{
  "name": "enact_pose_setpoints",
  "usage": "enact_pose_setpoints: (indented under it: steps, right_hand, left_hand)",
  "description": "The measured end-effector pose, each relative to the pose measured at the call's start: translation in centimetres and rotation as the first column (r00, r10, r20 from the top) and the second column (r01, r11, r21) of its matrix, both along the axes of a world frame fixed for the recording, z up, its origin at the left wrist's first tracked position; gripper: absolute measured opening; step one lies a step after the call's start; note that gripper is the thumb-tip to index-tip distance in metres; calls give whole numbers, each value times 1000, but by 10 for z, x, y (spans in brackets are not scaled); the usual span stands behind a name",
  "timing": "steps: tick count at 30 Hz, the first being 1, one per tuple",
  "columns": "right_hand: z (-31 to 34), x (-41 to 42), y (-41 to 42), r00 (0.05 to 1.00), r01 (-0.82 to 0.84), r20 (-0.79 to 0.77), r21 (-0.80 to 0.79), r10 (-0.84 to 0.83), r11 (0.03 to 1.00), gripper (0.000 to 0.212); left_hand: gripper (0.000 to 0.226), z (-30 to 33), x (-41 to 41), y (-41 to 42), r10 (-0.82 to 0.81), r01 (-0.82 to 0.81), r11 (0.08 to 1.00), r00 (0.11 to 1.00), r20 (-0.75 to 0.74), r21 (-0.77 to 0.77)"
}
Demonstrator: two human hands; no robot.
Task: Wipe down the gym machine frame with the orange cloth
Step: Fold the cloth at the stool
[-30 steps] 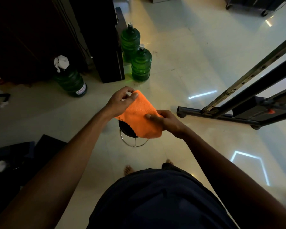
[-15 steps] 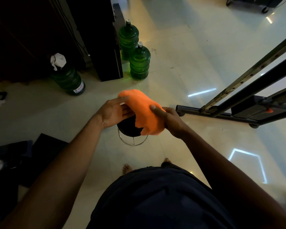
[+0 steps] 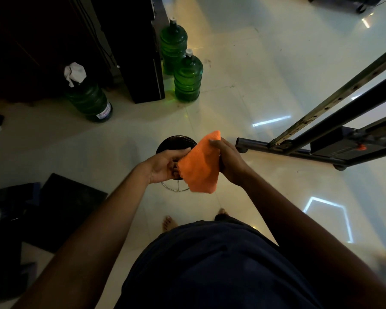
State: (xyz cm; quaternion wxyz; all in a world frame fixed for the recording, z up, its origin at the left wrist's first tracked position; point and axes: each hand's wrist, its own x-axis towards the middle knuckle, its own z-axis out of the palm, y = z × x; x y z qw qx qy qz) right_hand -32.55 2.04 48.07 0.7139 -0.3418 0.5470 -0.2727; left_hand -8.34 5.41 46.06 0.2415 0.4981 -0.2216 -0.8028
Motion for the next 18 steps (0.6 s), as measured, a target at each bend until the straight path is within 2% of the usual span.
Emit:
enact_pose_setpoints:
  steps: [3,5,7,8,11,13,15,18]
  right_hand:
    - [0,1,-2,1000,-9,-31,-23,8,1000,40]
    - [0,-1,-2,994,-3,-106,-92,-7,996,25]
    - [-4,-5,-1,980,-2,-195,-169,-32,986,15]
    - [-6,-6,-1,978,8,-205,-189,-47,982,13]
    - [-6,-3,1,971,52,-217,-215,-99,975,37]
    - [-6,-1,2,959,69,-249,-254,-134,965,51]
    - [-7,1,2,950,36,-286,-310,-129,950,50]
    - [-12,1,0,927,-61,-366,-357,-80,932,37]
  left_hand:
    - [45,-3,-3,-1,41,-41,997,999,-7,-59]
    - [38,-3,-5,-3,202,-202,976,979,-14,-79]
    - [35,-3,-6,-5,359,-337,928,923,137,-159]
    - [33,-3,-6,-6,392,-344,912,892,226,-224]
    - [30,-5,-3,-7,400,-248,891,824,402,-379]
    - [32,-3,-1,-7,409,-199,881,777,479,-429]
    - [33,0,1,-8,430,-171,870,723,541,-463]
    - [36,4,3,-8,398,-95,881,680,616,-463]
